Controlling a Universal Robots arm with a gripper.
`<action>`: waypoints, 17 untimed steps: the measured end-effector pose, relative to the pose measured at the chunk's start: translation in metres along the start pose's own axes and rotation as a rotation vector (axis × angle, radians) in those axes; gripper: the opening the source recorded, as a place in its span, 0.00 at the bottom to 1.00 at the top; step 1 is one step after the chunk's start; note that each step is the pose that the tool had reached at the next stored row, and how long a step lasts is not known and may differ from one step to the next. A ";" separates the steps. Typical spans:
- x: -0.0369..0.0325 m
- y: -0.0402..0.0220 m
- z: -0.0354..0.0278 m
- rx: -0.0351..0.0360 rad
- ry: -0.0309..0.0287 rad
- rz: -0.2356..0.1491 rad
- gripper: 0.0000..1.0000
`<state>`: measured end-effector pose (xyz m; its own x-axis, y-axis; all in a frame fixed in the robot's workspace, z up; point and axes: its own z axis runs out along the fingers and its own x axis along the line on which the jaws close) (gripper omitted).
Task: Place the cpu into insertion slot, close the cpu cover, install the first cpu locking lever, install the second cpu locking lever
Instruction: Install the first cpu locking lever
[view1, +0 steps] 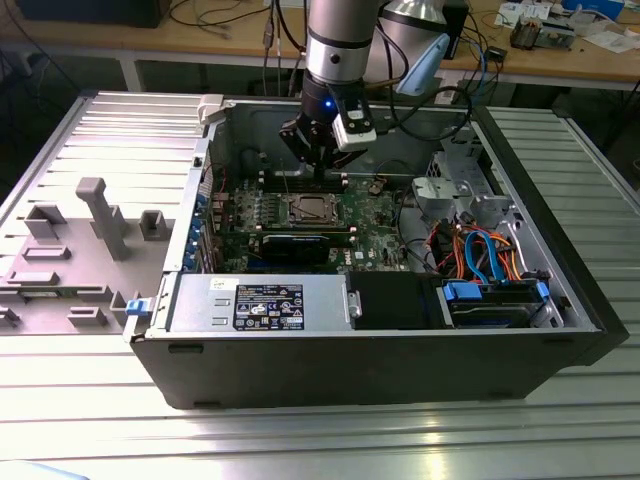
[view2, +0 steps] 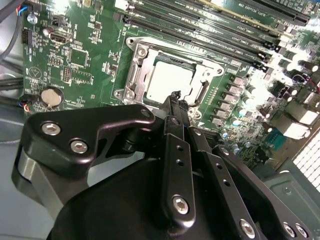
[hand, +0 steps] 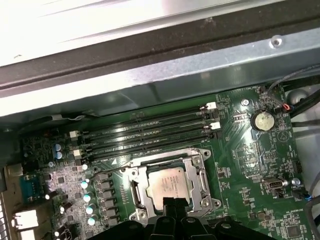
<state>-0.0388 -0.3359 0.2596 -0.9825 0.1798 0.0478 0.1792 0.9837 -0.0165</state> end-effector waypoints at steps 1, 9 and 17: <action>0.0000 0.0000 0.0000 0.0004 -0.0002 -0.015 0.11; 0.0000 0.0000 0.0001 0.0034 -0.0016 -0.136 0.11; 0.0001 0.0000 0.0001 -0.0206 -0.0006 -0.242 0.11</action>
<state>-0.0388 -0.3359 0.2595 -0.9970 -0.0613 0.0474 -0.0606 0.9980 0.0158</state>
